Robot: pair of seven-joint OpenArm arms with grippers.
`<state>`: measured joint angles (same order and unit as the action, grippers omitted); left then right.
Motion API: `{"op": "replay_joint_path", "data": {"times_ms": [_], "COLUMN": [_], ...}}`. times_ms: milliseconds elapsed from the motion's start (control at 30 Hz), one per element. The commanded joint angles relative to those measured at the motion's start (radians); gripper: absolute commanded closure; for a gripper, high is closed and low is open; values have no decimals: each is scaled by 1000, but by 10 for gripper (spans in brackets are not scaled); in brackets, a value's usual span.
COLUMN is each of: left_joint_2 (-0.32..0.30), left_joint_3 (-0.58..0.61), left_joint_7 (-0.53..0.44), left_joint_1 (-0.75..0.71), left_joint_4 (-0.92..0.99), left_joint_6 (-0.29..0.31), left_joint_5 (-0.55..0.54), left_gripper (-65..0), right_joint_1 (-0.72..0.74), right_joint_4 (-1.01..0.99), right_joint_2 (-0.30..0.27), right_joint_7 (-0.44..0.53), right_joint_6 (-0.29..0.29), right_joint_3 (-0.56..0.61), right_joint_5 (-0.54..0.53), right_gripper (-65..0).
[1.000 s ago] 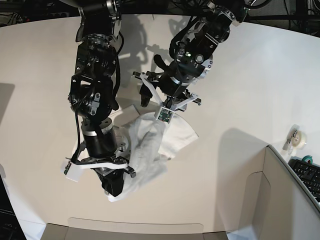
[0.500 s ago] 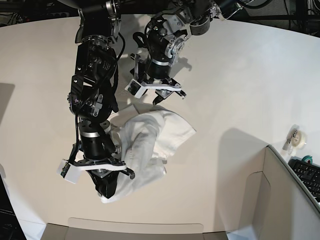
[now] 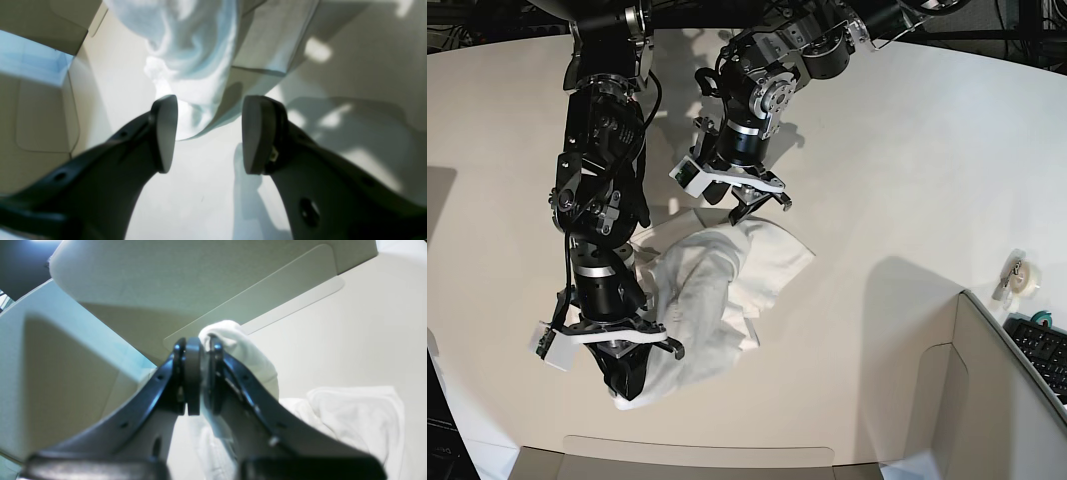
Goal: Layout the t-shirt on the table in an organized manner, then fold the t-shirt properly
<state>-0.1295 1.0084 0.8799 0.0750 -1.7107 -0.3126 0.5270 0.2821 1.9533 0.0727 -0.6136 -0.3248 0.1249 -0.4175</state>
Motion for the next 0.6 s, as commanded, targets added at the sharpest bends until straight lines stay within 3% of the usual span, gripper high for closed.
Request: {"op": "replay_joint_path", "data": {"times_ms": [0,133,300,567], "left_joint_2": [11,14,14,14], "left_joint_3": [-26,-46,-70,-69], "left_joint_7": [-32,-94,-183,-204], "left_joint_1": [12,-5,-68,-129], "left_joint_4": [-22,-39,-62,-55], "left_joint_6": [-10,-24,-124,-130], "left_joint_5": [22,15,14,12], "left_gripper": [-285,-284,-284,-284], "right_joint_1": [27,29,29,49], "right_joint_4": [21,21,21,19], "right_joint_2": [-6,-43,-64,-61], "right_joint_7": [27,27,25,22], "right_joint_6": [14,14,14,14], "right_joint_3": [-1,3,8,71], "right_joint_5": [2,2,2,4], "right_gripper": [0,0,0,0]}}
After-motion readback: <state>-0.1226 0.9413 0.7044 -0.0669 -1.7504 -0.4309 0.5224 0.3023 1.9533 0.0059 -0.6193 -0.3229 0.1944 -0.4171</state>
